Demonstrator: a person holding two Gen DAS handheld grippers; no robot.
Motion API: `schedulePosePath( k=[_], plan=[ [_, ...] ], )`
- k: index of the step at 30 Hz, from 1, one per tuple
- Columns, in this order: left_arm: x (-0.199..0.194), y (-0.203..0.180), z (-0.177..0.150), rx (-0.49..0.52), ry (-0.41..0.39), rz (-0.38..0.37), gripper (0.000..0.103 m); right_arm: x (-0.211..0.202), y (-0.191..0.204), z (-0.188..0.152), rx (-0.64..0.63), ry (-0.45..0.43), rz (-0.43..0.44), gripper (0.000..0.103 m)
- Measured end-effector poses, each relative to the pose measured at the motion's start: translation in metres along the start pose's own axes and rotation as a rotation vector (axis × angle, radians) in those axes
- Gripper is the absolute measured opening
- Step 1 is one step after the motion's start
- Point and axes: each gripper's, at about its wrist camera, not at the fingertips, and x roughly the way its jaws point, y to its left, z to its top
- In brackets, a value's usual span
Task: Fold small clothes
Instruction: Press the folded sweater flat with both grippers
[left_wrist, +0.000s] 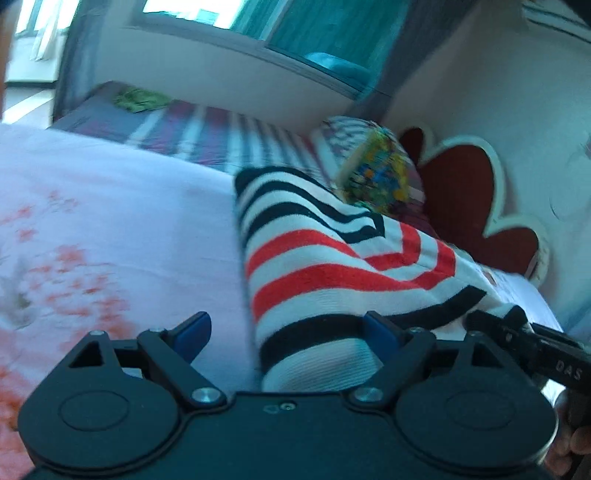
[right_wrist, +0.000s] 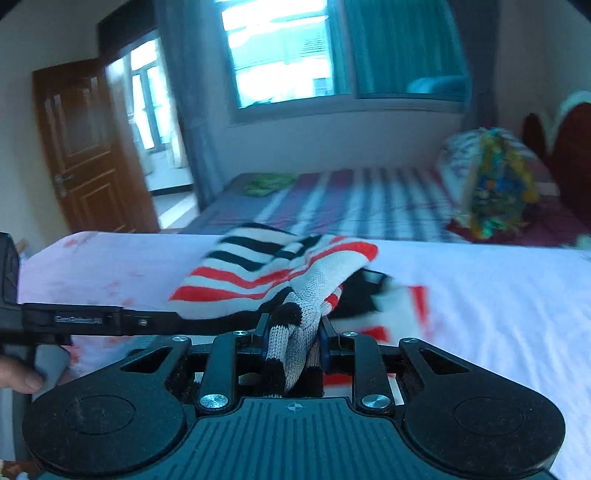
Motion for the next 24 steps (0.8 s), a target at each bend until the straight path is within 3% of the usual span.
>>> schedulePosePath(
  k=[4,7,10,13,17,21,24],
  plan=[
    [0.027,-0.027,-0.014,0.107,0.09,0.042,0.088,0.015,-0.03,-0.037,0.07,0.098,-0.051,0.024],
    [0.031,-0.028,-0.019,0.115,0.082,0.039,0.089,0.012,-0.046,-0.05,0.178,0.089,-0.021,0.024],
    [0.028,-0.022,-0.01,0.085,0.118,0.011,0.088,0.007,-0.052,-0.045,0.211,0.096,0.019,0.025],
    [0.01,-0.012,0.008,0.068,0.066,-0.06,0.085,-0.006,-0.068,-0.029,0.271,0.024,0.063,0.047],
    [0.011,0.005,0.029,0.051,0.018,-0.052,0.085,0.01,-0.087,-0.005,0.313,0.011,0.07,0.047],
    [0.034,0.016,0.041,0.031,0.052,-0.018,0.084,0.039,-0.112,0.009,0.432,0.049,0.147,0.047],
    [0.047,0.021,0.039,0.016,0.08,-0.002,0.085,0.053,-0.118,0.01,0.459,0.08,0.137,0.047]
  ],
)
